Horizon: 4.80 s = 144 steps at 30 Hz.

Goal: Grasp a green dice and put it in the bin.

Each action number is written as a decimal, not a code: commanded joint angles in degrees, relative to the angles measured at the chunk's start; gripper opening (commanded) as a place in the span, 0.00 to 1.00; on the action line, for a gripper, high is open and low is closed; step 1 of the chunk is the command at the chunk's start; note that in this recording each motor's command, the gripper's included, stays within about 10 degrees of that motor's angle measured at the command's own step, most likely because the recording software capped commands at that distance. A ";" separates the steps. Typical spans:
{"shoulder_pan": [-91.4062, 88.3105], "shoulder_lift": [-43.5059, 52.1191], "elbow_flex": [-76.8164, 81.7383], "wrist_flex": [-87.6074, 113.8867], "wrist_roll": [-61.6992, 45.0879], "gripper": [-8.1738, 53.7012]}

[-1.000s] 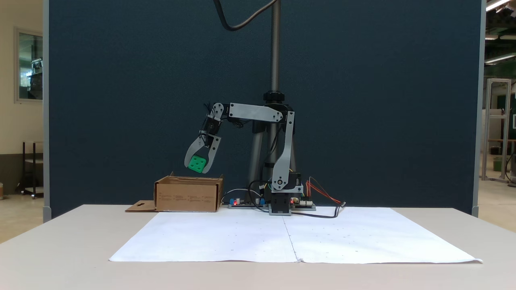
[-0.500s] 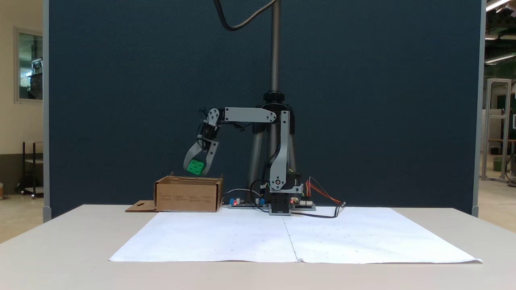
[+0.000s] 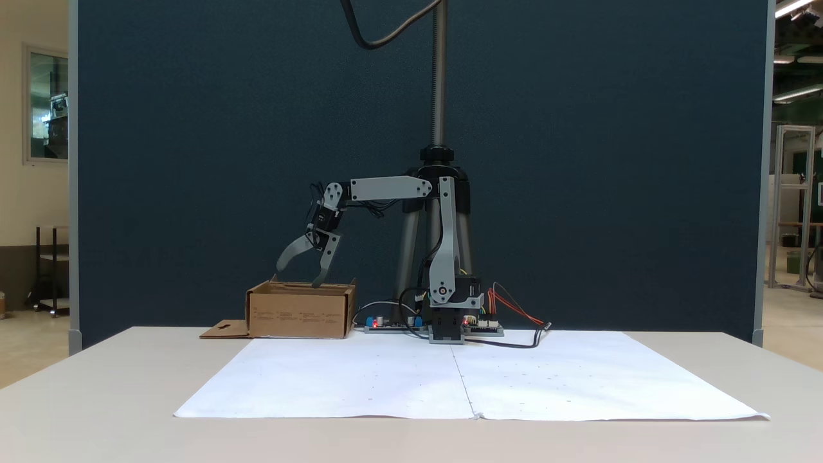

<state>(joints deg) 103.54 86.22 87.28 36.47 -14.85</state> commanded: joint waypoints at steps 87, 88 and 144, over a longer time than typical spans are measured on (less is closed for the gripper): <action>-98.88 49.57 49.13 -87.08 17.93 0.83; -99.49 49.57 50.19 -88.66 17.75 0.83; -102.04 49.57 91.93 -138.08 14.41 0.86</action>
<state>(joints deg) 1.14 129.29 175.61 -96.15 -0.53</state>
